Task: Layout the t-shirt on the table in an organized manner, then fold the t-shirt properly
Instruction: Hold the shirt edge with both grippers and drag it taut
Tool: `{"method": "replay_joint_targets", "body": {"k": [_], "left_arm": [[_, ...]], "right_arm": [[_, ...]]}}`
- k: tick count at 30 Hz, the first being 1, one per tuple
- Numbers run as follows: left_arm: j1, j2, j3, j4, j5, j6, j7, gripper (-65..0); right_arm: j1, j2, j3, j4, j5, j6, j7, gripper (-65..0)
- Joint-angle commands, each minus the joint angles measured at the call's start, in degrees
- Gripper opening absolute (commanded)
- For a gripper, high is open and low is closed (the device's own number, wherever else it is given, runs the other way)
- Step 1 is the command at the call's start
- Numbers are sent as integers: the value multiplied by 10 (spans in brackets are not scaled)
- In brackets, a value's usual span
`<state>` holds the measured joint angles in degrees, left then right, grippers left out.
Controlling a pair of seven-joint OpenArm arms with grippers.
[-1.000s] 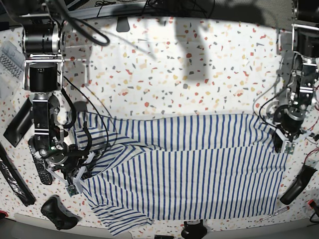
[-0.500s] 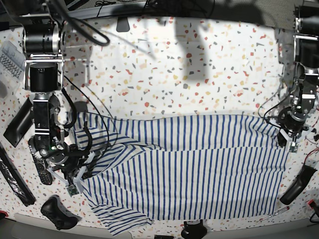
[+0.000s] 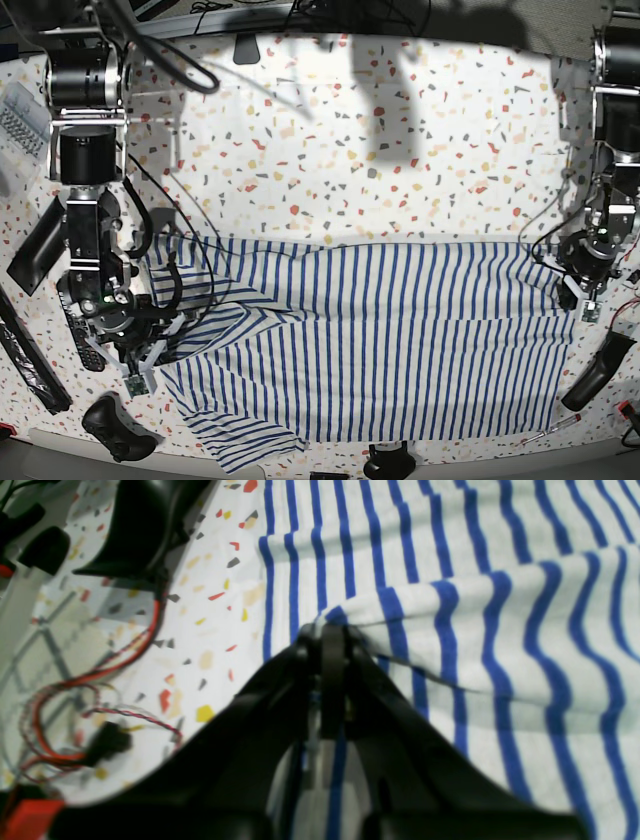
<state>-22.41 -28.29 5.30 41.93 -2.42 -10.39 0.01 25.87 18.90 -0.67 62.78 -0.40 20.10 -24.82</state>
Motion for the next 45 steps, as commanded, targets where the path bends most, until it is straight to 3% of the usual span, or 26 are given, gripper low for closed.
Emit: {"method": "replay_joint_targets", "body": {"k": [1,4,11,14,15,19,21,32,35,37,41,43,45], "left_arm": [[-17,-11,-3,8,0,5,-14,-650],[-17,-11,-3,8,0,2,-14,-650],[-16,-8,-3,8,-1,-48,-16,-650],[-16,-7,-3,8,-1,-49,-16,-650],[-16,-8,-3,8,-1,-49,-16,-650],[-16,-8,-3,8,-1,-49,-16,-650],[-16,-8,-3,8,-1,-49,-16,-650],[-16,-8,-3,8,0,-48,-23,-650],[-16,-10,-3,8,0,-44,-63,-513],[-17,-9,-3,8,0,-20,-93,-452],[-24,-10,-3,8,0,-5,-84,-439],[-25,-10,-3,8,0,-5,-81,-439],[-25,-9,-3,8,-10,-6,-45,-439]], "right_arm": [[19,6,3,10,2,-4,17,-650],[19,6,3,10,2,-4,16,-650],[19,6,3,10,6,10,14,-650],[19,6,3,10,6,10,29,-650],[19,6,3,10,5,10,42,-633],[19,6,3,10,4,10,88,-377],[19,6,3,10,4,9,94,-339],[19,6,3,10,41,9,94,-340],[19,6,3,10,55,9,94,-340],[19,6,3,10,56,9,93,-340],[19,6,3,10,56,9,77,-340],[19,6,3,10,56,9,44,-340],[19,6,3,10,56,9,-2,-340]]}}
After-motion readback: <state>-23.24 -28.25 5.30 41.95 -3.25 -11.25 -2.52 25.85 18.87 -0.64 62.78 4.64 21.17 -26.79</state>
